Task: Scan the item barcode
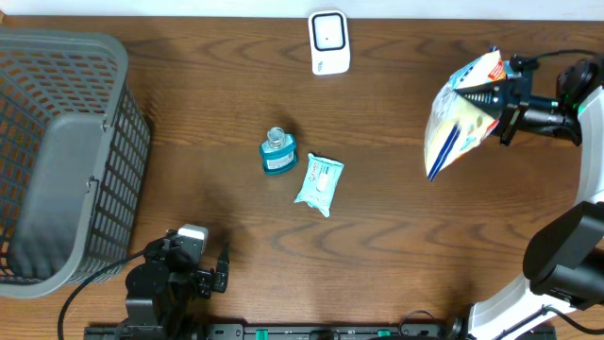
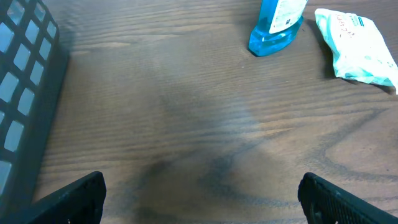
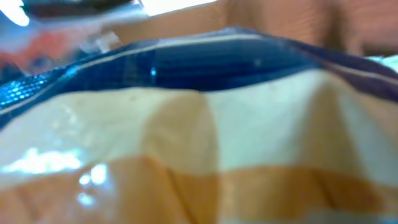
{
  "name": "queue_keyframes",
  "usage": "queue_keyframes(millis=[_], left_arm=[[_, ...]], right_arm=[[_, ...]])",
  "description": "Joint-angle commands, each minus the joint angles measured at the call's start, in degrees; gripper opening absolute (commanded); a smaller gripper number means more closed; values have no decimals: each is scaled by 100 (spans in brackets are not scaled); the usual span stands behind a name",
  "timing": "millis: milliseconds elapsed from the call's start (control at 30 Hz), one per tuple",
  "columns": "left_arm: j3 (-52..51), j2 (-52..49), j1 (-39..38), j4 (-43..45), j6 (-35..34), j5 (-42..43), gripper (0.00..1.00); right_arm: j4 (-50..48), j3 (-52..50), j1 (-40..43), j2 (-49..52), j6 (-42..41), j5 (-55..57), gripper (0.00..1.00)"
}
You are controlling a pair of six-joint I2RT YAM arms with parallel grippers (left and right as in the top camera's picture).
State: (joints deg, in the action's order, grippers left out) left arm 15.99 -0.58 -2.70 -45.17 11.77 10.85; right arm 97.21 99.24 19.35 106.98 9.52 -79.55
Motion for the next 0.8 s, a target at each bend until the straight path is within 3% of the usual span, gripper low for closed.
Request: queue_keyframes(millis=[0, 67, 233, 433, 500, 600, 667, 767], left_arm=[[9, 35, -17, -4, -50, 70, 99], [9, 35, -17, -4, -50, 70, 99], [9, 35, -17, -4, -50, 70, 99], [9, 35, -17, -4, -52, 70, 99], [9, 35, -17, -4, -52, 70, 99], [9, 35, -17, -4, -52, 70, 99], [9, 35, -17, -4, -50, 70, 99], [9, 35, -17, -4, -52, 70, 99]], right_arm=[[11, 35, -63, -28, 2975, -313, 1], [11, 22, -98, -26, 4553, -271, 1], [-68, 2, -481, -26, 6467, -999, 1], [-245, 52, -852, -48, 6325, -992, 1], [-105, 52, -796, -50, 6015, -994, 1], [-402, 48, -629, -44, 4809, -673, 1], [-905, 48, -616, -44, 3189, -225, 1], [-1515, 48, -634, -46, 1451, 184, 1]])
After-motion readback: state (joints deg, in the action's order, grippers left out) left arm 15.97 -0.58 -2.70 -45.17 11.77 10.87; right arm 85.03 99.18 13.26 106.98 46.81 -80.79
